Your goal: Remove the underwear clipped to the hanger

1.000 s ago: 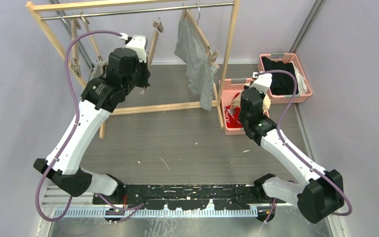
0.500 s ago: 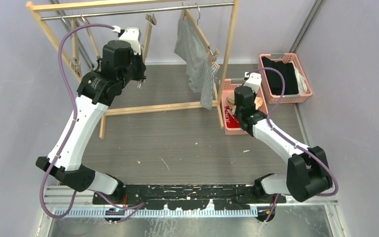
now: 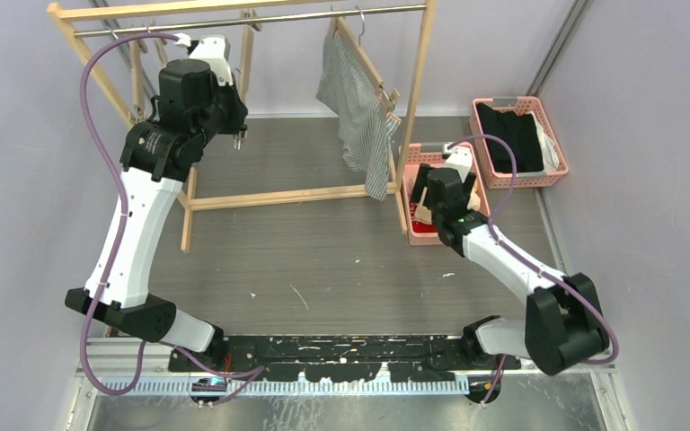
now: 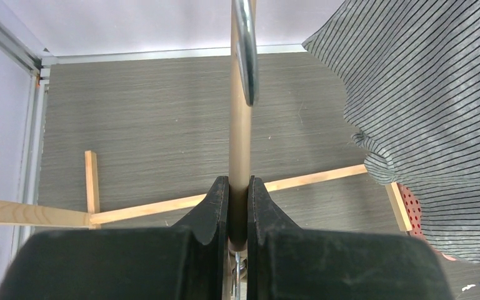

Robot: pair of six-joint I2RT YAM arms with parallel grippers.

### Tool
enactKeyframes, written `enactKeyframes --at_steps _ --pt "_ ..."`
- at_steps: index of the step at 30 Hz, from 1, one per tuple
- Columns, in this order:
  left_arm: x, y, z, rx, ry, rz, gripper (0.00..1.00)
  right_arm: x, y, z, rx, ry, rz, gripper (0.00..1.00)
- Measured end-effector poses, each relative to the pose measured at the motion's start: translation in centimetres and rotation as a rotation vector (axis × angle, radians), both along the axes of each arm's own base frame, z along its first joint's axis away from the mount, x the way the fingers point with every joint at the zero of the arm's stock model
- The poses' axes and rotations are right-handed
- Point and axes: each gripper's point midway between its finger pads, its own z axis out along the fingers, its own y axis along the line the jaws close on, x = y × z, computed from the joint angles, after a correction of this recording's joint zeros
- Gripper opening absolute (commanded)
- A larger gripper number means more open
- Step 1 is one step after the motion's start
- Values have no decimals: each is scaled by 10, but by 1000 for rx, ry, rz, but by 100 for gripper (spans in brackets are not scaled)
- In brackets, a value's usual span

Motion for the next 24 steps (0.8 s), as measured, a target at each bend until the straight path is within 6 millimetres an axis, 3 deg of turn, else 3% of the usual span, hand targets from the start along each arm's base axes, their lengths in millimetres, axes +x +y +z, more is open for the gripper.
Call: enactKeyframes --at_steps 10,24 --pt "1 -7 12 -32 -43 -53 0 -17 -4 48 69 -142 4 86" --pt "-5 -5 42 -33 -142 -83 0 -21 0 32 73 -109 34 86"
